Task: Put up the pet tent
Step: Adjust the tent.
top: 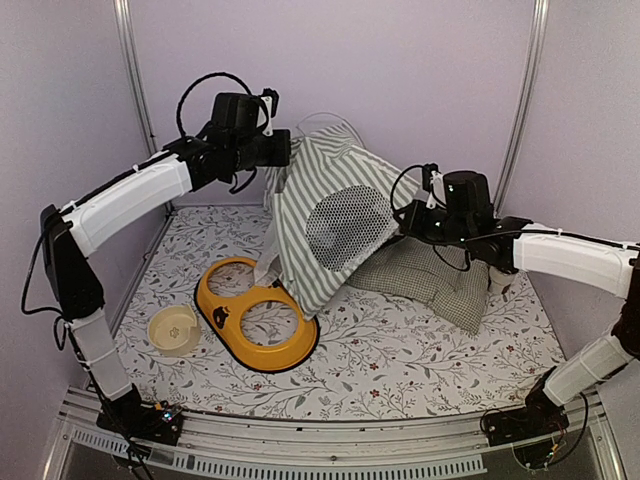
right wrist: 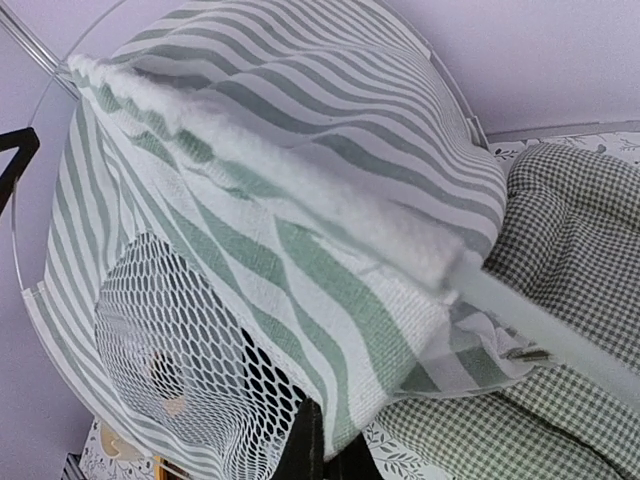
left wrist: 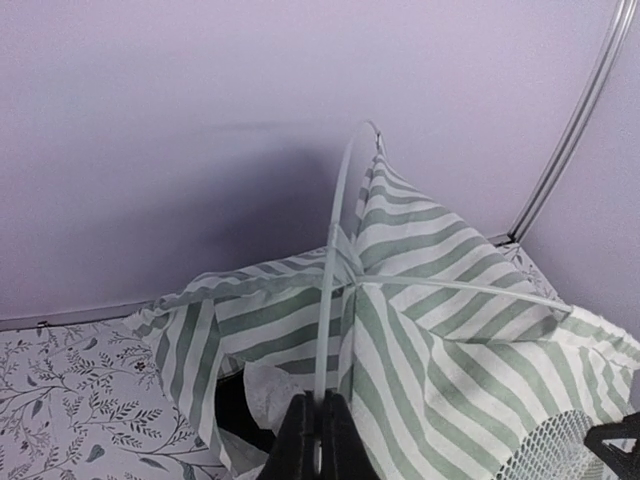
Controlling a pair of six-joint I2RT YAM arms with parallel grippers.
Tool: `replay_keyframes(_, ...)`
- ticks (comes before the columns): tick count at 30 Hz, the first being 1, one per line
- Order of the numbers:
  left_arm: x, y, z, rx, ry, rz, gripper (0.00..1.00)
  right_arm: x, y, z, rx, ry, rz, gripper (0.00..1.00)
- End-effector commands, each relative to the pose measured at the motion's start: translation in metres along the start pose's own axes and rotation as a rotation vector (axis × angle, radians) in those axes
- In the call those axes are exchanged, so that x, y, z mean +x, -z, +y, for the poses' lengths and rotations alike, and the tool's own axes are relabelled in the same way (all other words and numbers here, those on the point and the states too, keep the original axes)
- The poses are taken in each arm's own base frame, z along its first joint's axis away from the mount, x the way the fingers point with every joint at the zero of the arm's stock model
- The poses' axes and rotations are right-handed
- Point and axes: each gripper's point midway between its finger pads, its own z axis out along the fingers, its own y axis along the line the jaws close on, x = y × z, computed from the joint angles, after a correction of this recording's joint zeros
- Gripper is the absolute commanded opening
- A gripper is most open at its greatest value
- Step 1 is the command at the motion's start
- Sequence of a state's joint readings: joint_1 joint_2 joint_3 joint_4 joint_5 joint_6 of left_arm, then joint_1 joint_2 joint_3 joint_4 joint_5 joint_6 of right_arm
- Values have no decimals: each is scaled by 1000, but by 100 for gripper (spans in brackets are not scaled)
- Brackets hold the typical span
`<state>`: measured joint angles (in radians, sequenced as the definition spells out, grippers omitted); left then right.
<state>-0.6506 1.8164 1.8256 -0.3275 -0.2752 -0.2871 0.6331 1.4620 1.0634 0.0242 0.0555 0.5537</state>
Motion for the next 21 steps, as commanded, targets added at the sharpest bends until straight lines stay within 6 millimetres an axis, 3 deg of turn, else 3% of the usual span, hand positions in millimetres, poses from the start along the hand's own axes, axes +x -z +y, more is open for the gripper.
replay_keyframes(1,-89,43,37,-103,71,-234,0,12,12,-25,71,-5,25,0)
replay_keyframes(8,-116,57,51,-128,62,-285,0,43,14,-42,82,-42,82,0)
replay_keyframes(14,-122,63,70,-170,60,-296,0,62,18,-56,108,-69,112,0)
replay_keyframes(19,-124,66,85,-183,55,-302,0,69,20,-58,96,-82,130,0)
replay_keyframes(21,-130,67,78,-121,17,-316,0,69,19,-48,50,-78,141,1)
